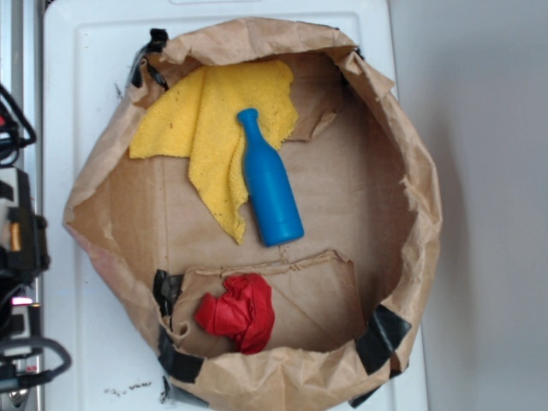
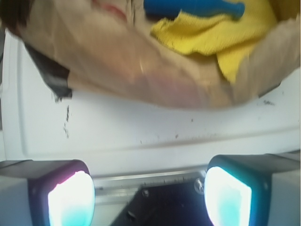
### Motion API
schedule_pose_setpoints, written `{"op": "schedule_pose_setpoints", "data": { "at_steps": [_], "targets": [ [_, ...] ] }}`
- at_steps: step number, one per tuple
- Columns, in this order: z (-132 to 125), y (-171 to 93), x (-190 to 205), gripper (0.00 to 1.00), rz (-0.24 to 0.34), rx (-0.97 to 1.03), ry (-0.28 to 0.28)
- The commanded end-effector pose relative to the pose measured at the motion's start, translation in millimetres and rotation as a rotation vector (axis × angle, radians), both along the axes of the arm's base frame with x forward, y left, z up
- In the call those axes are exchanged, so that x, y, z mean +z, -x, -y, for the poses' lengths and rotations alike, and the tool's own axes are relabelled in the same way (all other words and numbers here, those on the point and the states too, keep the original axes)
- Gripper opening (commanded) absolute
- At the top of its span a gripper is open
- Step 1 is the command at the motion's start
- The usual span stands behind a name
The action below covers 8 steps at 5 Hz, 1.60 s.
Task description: Grab the yellow cloth.
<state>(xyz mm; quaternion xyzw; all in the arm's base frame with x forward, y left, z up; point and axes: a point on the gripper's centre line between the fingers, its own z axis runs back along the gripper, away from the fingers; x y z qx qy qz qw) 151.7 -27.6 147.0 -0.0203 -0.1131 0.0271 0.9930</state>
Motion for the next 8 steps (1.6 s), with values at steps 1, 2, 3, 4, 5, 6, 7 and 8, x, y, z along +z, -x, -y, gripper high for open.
{"op": "schedule_pose_setpoints", "data": {
  "at_steps": [1, 2, 3, 4, 5, 6, 7, 8],
  "targets": [
    [8, -6, 41, 1.00, 0.092, 0.030, 0.049],
    [6, -11, 60, 1.00, 0.113, 0.026, 0.108],
    [4, -19, 63, 1.00, 0.147, 0.038, 0.099],
    [-5, -31, 62, 1.00, 0.164, 0.080, 0.089],
    [-15, -57, 52, 1.00, 0.165, 0.093, 0.076],
    [-25, -83, 39, 1.00, 0.167, 0.086, 0.051],
    [-36, -101, 25, 1.00, 0.174, 0.076, 0.016],
    [-42, -109, 8, 1.00, 0.225, -0.064, 0.000]
  ]
}}
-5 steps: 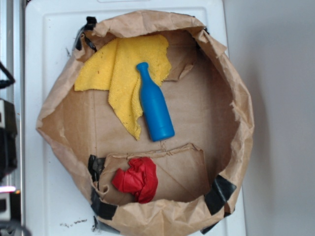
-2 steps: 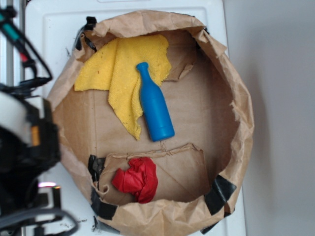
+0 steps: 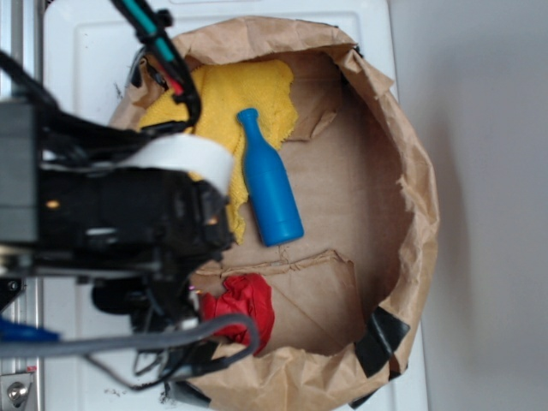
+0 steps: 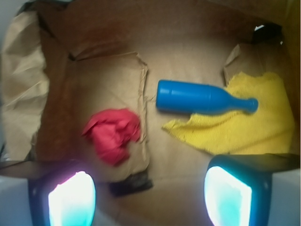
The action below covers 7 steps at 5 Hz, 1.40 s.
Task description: Grab the yellow cloth.
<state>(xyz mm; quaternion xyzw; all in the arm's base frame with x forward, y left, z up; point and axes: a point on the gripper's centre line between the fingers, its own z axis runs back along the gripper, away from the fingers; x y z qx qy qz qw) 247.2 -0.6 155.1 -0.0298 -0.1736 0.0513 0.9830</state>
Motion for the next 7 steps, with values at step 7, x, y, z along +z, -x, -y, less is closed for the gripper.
{"op": "schedule_pose_setpoints", "data": {
  "at_steps": [7],
  "targets": [
    [-76, -16, -46, 1.00, 0.070, -0.331, -0.076]
  ]
}}
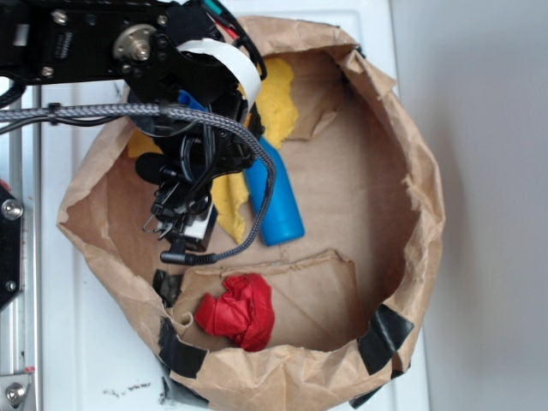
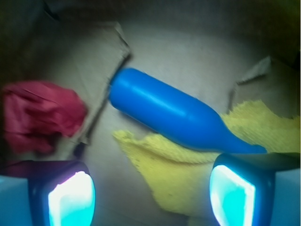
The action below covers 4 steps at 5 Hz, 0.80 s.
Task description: Grab the yellow cloth.
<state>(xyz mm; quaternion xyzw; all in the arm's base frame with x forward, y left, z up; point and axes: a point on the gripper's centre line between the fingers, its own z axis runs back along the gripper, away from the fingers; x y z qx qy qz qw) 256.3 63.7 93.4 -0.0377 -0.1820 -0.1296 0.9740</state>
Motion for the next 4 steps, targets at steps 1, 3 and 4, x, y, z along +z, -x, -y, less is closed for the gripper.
{"op": "schedule_pose_setpoints", "data": {
  "at_steps": [1, 3, 4],
  "targets": [
    [-12, -7, 16, 1.00, 0.043, 0.027, -0.020],
    [-12, -7, 16, 1.00, 0.043, 0.027, -0.020],
    [-27, -11, -5, 1.00, 0.038, 0.074, -0.038]
  ]
}}
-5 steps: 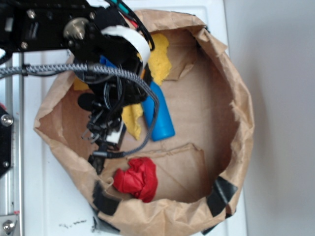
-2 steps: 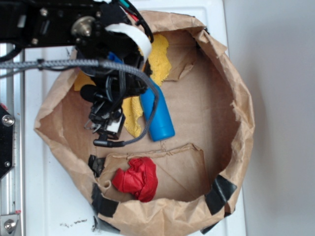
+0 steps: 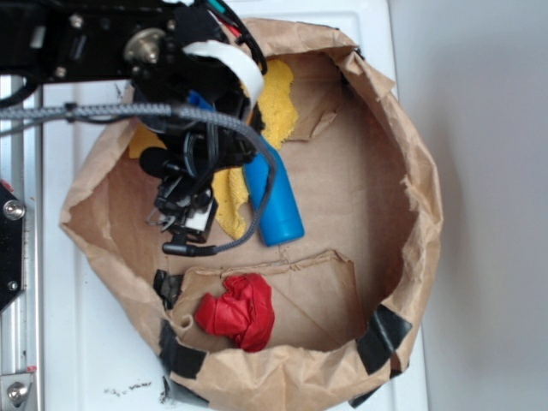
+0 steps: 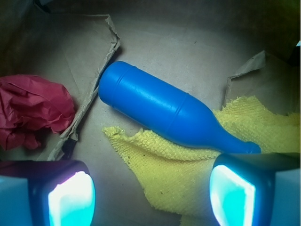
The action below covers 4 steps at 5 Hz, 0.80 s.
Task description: Grab the yellow cloth.
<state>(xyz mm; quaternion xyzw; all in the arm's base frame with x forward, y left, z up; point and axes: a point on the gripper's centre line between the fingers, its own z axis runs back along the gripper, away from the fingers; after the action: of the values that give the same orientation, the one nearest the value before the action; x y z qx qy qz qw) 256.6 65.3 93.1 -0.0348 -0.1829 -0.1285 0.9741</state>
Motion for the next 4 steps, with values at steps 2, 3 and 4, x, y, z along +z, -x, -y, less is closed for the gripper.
{"op": "schedule_pose_setpoints", "data": {
  "at_steps": [2, 3, 4],
  "targets": [
    [-58, -4, -29, 1.00, 0.008, 0.164, -0.075],
    [-62, -12, -48, 1.00, 0.012, 0.206, -0.126],
    [-59, -21, -60, 1.00, 0.013, 0.230, -0.171]
  ]
}}
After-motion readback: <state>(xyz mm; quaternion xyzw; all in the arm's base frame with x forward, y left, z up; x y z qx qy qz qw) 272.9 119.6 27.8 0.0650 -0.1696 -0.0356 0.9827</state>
